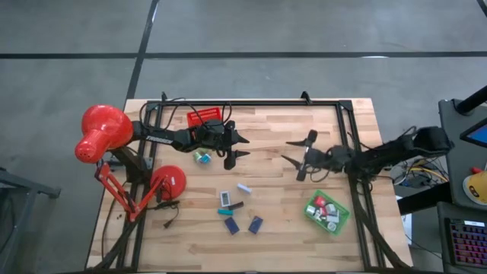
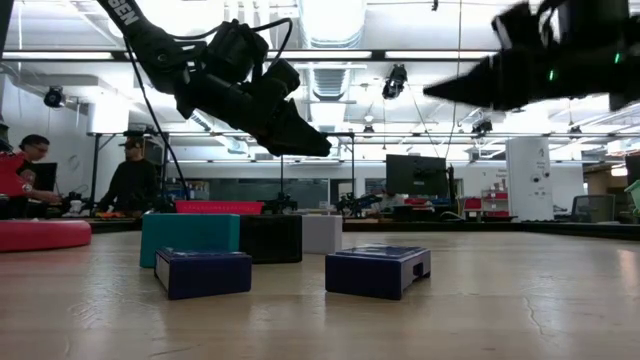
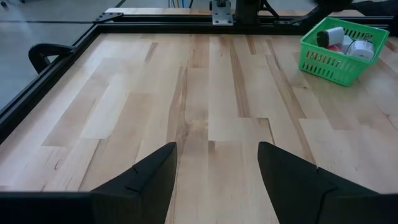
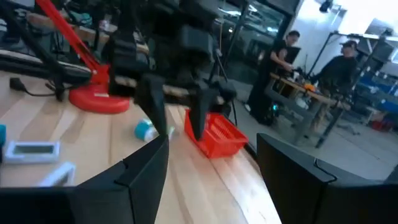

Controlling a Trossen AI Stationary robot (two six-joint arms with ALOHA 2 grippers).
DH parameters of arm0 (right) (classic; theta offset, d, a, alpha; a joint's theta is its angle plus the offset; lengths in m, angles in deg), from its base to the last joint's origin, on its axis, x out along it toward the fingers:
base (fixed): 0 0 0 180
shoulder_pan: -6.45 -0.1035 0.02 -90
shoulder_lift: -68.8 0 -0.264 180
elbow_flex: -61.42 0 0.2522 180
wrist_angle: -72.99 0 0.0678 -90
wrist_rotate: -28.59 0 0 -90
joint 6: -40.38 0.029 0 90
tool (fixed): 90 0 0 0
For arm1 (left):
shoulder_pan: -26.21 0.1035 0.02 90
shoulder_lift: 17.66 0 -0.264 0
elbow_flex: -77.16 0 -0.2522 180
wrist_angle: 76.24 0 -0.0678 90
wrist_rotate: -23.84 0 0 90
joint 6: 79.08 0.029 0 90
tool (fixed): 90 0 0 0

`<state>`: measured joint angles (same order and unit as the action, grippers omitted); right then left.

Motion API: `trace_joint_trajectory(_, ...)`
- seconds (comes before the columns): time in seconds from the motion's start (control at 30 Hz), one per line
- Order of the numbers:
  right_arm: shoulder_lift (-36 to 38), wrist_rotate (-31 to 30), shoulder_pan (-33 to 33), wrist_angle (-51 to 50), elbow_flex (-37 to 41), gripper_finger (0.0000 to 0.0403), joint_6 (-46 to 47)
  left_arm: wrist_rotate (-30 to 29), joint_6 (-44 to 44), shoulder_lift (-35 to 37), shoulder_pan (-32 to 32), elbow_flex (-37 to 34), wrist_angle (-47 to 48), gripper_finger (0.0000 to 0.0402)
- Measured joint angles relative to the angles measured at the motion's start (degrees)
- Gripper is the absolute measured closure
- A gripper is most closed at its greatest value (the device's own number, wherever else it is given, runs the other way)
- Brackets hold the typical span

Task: Pick & Place Office items
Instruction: Put the blue charger adapter into the green bin

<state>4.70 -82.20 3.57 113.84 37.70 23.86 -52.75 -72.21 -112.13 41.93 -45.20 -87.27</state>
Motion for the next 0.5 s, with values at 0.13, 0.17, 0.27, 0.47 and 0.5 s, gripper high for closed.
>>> trace_joint_trajectory(0.13,-3.8,7.5,8.3,1.6,1.2,0.0165,3.3,0.0,0.0,0.0,0.0,0.0,0.1,0.017)
trace_joint_trajectory(0.17,-5.0,9.7,10.2,1.7,0.9,0.0165,3.9,0.0,0.0,0.0,0.0,0.0,0.1,0.017)
trace_joint_trajectory(0.27,-8.5,15.9,15.1,1.8,-0.7,0.0165,5.0,0.0,0.0,0.0,0.0,0.0,0.1,0.017)
trace_joint_trajectory(0.47,-17.8,22.2,20.5,1.7,-7.0,0.0165,5.8,0.0,0.0,0.0,0.0,0.0,0.2,0.017)
trace_joint_trajectory(0.5,-19.2,22.3,20.7,1.7,-8.1,0.0165,6.4,0.0,0.0,0.0,0.0,0.0,0.2,0.017)
